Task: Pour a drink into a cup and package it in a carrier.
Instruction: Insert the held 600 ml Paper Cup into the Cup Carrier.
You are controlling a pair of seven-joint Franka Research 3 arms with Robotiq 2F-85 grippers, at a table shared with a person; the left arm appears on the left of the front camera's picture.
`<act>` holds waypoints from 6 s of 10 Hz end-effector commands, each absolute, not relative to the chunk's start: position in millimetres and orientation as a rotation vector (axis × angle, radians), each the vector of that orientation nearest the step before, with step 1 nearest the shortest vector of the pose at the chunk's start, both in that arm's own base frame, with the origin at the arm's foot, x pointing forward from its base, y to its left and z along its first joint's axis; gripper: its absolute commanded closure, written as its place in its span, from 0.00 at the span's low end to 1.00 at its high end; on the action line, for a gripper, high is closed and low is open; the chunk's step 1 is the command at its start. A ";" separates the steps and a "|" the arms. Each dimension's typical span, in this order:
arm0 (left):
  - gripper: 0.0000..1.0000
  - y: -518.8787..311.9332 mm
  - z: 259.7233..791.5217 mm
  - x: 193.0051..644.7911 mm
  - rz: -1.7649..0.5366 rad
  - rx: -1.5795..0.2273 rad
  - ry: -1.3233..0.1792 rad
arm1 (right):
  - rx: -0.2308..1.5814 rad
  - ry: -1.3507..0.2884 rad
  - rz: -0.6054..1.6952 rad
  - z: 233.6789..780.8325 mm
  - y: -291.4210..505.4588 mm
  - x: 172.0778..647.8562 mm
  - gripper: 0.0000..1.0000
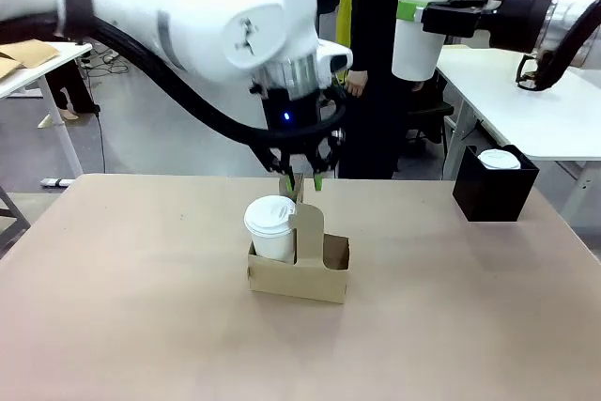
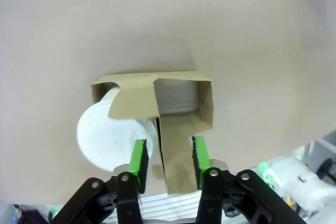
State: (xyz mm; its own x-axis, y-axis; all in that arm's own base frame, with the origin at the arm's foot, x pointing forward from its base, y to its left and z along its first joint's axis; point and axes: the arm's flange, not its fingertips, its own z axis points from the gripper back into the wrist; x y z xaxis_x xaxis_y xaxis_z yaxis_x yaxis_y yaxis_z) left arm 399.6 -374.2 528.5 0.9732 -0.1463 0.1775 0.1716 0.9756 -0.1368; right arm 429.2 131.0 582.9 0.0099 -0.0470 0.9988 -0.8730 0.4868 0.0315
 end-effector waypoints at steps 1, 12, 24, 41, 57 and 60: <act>0.00 -326.9 556.2 377.6 -0.282 -0.235 -0.162 | 0.992 -1.340 0.843 577.3 107.6 467.5 0.20; 0.00 -187.3 594.8 325.2 -0.872 -0.204 -0.390 | 1.232 -1.224 1.114 479.5 153.2 468.9 0.20; 0.00 -104.3 522.6 316.9 -1.184 -0.184 -0.636 | 1.531 -1.038 1.376 337.2 235.5 449.4 0.20; 0.00 -104.3 522.6 316.9 -1.184 -0.184 -0.636 | 1.508 -0.894 1.554 248.5 241.4 465.9 0.00; 0.00 -104.3 522.6 316.9 -1.184 -0.184 -0.636 | 0.300 -0.682 0.560 448.9 44.8 328.4 0.00; 0.00 -104.3 522.6 316.9 -1.184 -0.184 -0.636 | 0.180 -0.552 0.387 442.8 25.6 306.9 0.00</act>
